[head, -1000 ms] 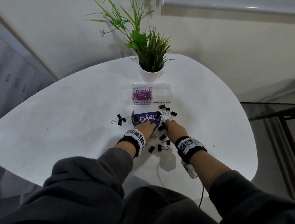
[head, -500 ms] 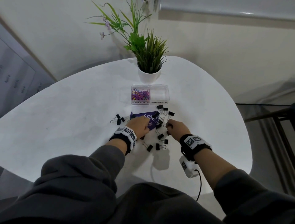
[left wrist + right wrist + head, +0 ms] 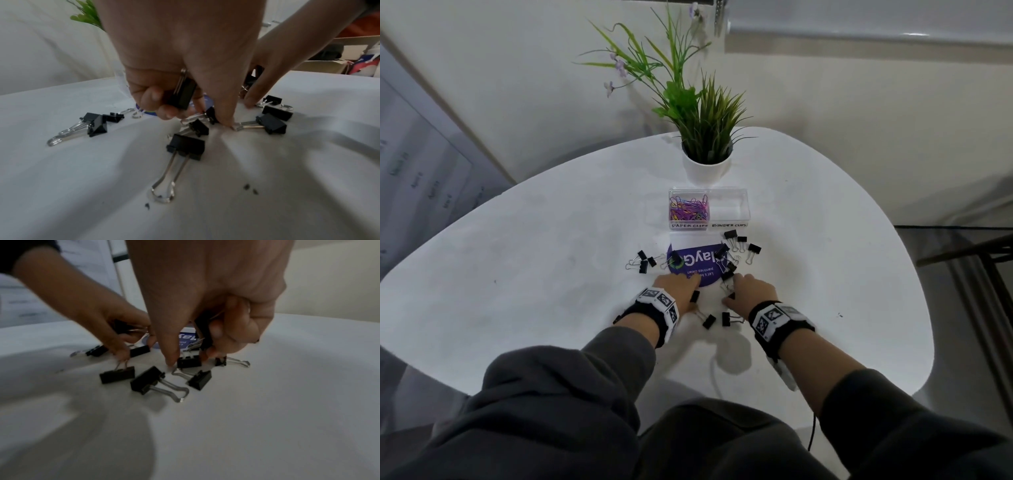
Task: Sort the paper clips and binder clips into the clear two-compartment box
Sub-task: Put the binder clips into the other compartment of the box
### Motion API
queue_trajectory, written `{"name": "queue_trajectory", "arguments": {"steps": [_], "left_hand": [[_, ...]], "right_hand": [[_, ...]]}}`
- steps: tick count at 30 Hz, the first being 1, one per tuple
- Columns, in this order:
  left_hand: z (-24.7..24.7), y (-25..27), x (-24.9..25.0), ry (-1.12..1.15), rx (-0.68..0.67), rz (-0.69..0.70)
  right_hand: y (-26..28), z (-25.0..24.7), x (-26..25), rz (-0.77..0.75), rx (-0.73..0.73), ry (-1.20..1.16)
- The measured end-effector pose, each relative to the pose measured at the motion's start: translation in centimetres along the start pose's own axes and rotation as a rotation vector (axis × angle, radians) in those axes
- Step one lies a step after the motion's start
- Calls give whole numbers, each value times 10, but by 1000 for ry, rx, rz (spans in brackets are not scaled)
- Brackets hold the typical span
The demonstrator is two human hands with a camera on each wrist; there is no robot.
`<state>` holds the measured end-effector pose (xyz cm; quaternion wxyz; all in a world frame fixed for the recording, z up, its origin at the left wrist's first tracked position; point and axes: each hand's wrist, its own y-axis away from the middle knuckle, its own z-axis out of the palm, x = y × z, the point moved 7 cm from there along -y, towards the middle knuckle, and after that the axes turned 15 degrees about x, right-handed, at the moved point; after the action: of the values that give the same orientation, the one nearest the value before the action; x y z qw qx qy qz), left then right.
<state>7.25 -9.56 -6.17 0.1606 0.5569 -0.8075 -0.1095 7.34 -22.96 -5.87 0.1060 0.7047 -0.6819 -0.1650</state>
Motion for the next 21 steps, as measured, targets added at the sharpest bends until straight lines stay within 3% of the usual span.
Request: {"name": "queue_trajectory", "arguments": {"steps": [5,11,15,18,21], "left_hand": [[-9,-6,12,-18,55,62],[-49,-17,-14,147,155,-88],[-78,-28,-35,150,205,-113],[-99,-38,-45,137,232,-132],[-114,-54,-51,154,237,-156]], "right_hand": [[-5,-18,-6,-4,76,-118],[-62,-103,-3,37,326,-346],[-105,-121,-15,23,256,-174],[-118,-114,-26,-36,180,-178],[-115,-121,-20,-27,293,-317]]}}
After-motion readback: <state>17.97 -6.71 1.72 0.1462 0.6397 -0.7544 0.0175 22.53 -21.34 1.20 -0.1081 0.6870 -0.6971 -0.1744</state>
